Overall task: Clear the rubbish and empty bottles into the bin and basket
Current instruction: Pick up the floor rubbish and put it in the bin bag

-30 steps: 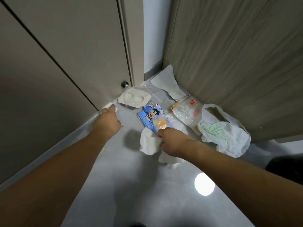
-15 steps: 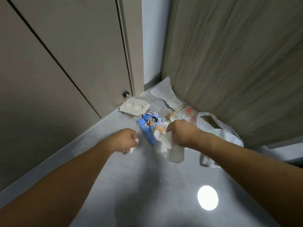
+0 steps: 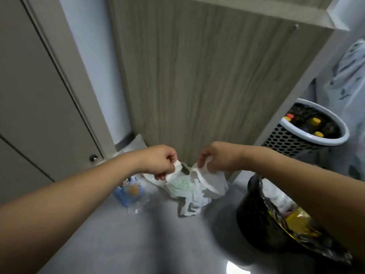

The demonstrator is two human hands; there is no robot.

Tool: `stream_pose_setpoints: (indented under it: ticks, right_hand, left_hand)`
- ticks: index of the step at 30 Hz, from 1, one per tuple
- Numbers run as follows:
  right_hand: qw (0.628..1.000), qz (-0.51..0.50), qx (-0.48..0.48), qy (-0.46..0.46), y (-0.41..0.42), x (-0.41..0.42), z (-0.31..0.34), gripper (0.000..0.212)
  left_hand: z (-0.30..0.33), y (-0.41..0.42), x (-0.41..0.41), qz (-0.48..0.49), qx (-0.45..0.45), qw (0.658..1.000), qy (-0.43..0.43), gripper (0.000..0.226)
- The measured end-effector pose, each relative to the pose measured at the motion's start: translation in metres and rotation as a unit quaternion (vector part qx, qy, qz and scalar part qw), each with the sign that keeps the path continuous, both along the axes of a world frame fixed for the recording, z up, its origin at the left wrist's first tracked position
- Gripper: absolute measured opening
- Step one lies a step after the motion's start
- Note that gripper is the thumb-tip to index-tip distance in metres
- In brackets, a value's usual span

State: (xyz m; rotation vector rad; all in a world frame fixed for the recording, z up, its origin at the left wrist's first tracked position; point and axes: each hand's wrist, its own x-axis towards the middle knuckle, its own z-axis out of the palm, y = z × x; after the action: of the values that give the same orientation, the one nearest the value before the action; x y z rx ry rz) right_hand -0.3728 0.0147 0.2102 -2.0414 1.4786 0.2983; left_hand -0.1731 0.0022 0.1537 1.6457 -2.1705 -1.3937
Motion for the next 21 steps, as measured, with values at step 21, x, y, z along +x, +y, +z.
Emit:
stream_pose_setpoints:
  ticks: [21]
  right_hand:
    - [0.987, -0.105, 0.023, 0.120, 0.077, -0.273, -0.084, 0.029]
  left_hand:
    - [-0.025, 0.053, -0.317, -0.334, -0.165, 0.909, -0.188, 0.007]
